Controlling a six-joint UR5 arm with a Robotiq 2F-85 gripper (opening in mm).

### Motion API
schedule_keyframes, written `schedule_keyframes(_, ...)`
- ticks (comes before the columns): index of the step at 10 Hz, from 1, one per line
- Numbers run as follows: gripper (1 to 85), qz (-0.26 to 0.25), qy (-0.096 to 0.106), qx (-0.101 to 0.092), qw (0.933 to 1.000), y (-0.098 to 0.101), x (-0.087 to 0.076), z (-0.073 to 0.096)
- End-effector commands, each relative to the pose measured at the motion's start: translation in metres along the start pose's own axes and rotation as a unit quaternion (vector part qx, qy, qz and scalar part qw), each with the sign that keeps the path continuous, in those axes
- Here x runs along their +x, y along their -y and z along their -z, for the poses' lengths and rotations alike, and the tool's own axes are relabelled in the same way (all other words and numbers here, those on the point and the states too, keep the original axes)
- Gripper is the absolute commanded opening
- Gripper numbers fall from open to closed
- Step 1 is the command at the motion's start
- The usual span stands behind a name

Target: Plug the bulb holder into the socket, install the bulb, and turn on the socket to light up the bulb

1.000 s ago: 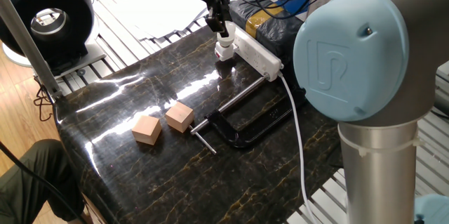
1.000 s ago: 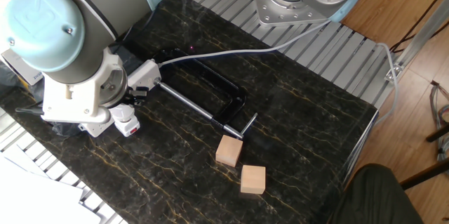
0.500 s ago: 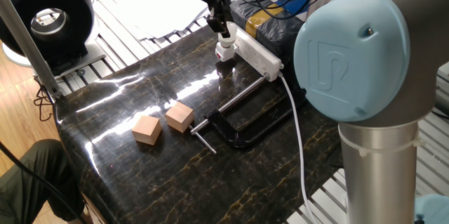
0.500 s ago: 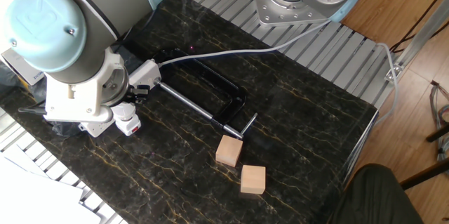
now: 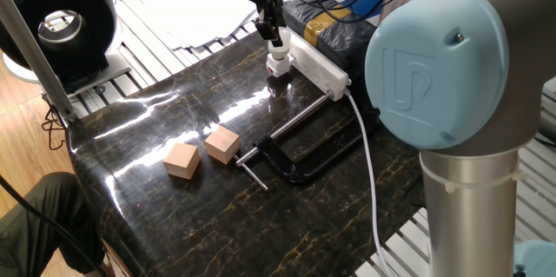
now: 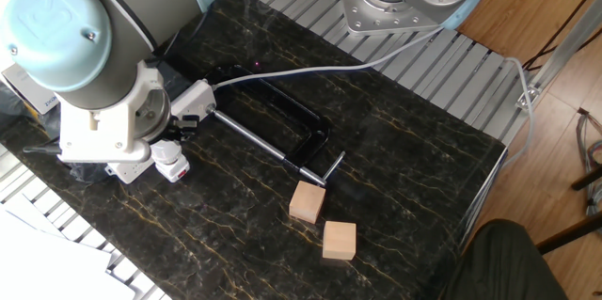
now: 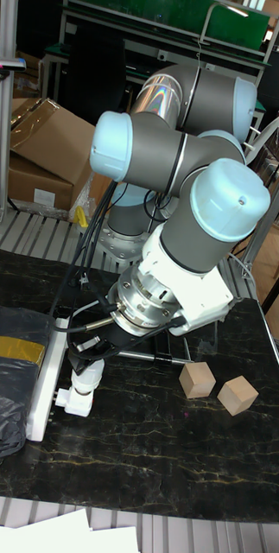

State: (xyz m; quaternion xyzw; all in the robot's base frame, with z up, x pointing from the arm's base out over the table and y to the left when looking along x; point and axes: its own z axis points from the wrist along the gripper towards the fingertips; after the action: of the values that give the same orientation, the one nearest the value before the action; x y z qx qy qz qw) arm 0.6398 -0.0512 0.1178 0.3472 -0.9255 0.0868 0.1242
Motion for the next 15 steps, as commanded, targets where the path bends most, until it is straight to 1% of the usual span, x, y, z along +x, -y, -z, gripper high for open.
schedule_keyframes(1,46.7,0.008,0.005,-0.002,1.0000,-0.001,-0.002,0.000)
schedule_keyframes(3,52.3,0.018,0.003,-0.002,0.9998,-0.002,-0.001,0.001)
schedule_keyframes(4,58.0,0.025,0.009,-0.009,0.9996,-0.004,-0.004,0.001)
schedule_keyframes(5,59.3,0.026,0.009,-0.008,0.9996,-0.002,-0.004,0.001)
schedule_keyframes(9,60.0,0.025,0.010,-0.011,0.9996,-0.005,-0.001,0.005)
schedule_keyframes(11,60.3,0.028,0.010,-0.010,0.9995,-0.005,0.000,0.006)
schedule_keyframes(15,60.7,0.030,0.012,-0.022,0.9992,-0.015,0.003,0.018)
